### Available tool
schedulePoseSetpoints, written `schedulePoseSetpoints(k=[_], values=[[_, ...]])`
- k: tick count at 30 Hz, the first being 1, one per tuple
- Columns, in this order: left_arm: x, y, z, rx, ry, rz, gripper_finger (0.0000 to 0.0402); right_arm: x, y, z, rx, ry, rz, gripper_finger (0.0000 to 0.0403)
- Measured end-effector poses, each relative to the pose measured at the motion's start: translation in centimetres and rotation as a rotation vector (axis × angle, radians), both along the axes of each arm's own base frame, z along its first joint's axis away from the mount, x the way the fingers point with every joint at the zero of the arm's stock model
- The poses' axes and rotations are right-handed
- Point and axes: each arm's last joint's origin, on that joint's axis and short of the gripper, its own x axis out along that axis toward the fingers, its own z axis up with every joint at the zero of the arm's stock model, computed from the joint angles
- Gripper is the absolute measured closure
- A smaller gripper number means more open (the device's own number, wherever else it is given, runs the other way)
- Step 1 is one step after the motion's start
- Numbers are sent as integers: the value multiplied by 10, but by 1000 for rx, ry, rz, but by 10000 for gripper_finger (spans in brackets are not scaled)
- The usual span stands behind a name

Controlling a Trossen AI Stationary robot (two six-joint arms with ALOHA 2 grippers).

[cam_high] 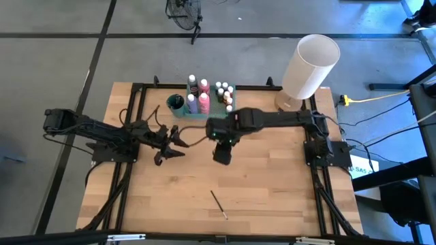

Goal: Pick & Place Paint Supplies
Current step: Put the small yellow paint bottle into the green bin

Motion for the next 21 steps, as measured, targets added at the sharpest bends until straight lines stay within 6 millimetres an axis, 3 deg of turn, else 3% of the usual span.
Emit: schedulePoseSetpoints(k=[8, 14, 21], values=[[5, -19, -1, 215, -11, 125, 213, 2, 31, 1, 7, -62, 35, 284], [24, -40, 8, 368, -30, 113, 214, 9, 35, 5, 9, -144, 58, 284], [57, -52, 9, 333, 87, 116, 214, 9, 34, 5, -2, -150, 75, 283]])
